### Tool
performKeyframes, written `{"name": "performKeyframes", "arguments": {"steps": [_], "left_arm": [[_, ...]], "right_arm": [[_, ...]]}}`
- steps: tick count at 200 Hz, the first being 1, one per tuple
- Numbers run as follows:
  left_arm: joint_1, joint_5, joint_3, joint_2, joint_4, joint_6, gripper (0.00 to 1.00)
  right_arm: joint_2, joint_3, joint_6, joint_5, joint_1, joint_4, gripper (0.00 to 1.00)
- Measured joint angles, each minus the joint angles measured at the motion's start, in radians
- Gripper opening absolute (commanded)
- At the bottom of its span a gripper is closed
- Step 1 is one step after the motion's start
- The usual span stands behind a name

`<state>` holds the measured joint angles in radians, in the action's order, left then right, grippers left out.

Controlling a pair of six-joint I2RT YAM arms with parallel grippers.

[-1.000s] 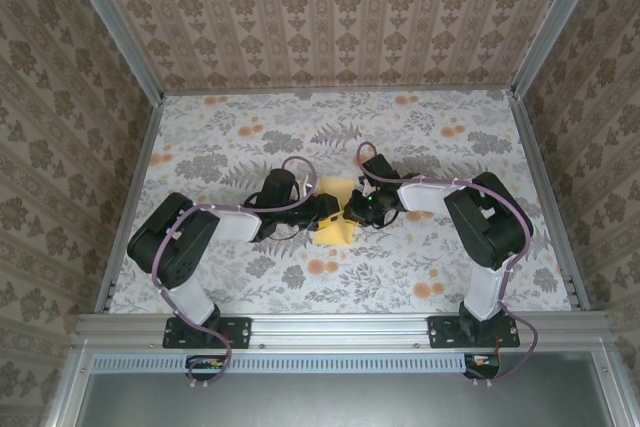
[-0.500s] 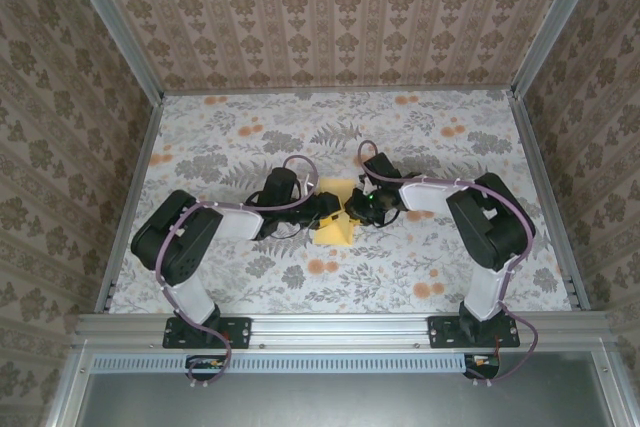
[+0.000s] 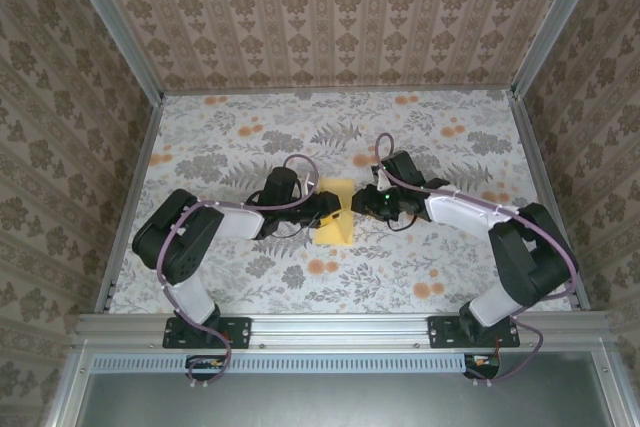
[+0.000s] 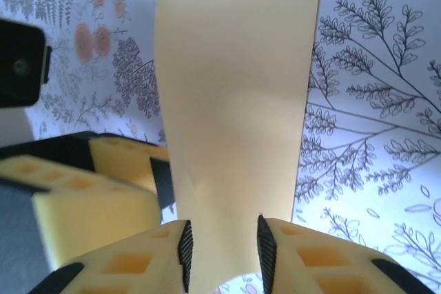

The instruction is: Fold a paper plane with a square sheet of paper (pick it up from the middle)

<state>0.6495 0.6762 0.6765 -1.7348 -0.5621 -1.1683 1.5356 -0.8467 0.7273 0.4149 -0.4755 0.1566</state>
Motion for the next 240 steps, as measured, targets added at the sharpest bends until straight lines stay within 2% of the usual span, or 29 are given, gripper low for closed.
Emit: {"name": "performKeyframes", "arguments": {"steps": [78, 114, 183, 211, 240], "left_arm": [[0.0, -0.009, 0.0, -0.006, 0.004, 0.0, 0.4], [0.0, -0.01, 0.0, -0.007, 0.004, 0.0, 0.39], [0.0, -0.01, 0.0, -0.007, 0.004, 0.0, 0.39], [-0.003, -0.01, 0.0, -0.006, 0.027, 0.006, 0.39], [-0.008, -0.027, 0.002, 0.032, 0.14, 0.066, 0.39]], "right_arm": [[-0.045, 0.042, -0.078, 0.047, -0.017, -0.026, 0.38], [-0.018, 0.042, -0.091, 0.068, -0.032, -0.038, 0.31], [0.016, 0.032, -0.098, 0.047, -0.034, -0.04, 0.05], [0.048, 0.008, -0.117, 0.029, -0.034, -0.04, 0.02], [0.08, -0.017, -0.162, 0.018, -0.034, -0.023, 0.02]]}}
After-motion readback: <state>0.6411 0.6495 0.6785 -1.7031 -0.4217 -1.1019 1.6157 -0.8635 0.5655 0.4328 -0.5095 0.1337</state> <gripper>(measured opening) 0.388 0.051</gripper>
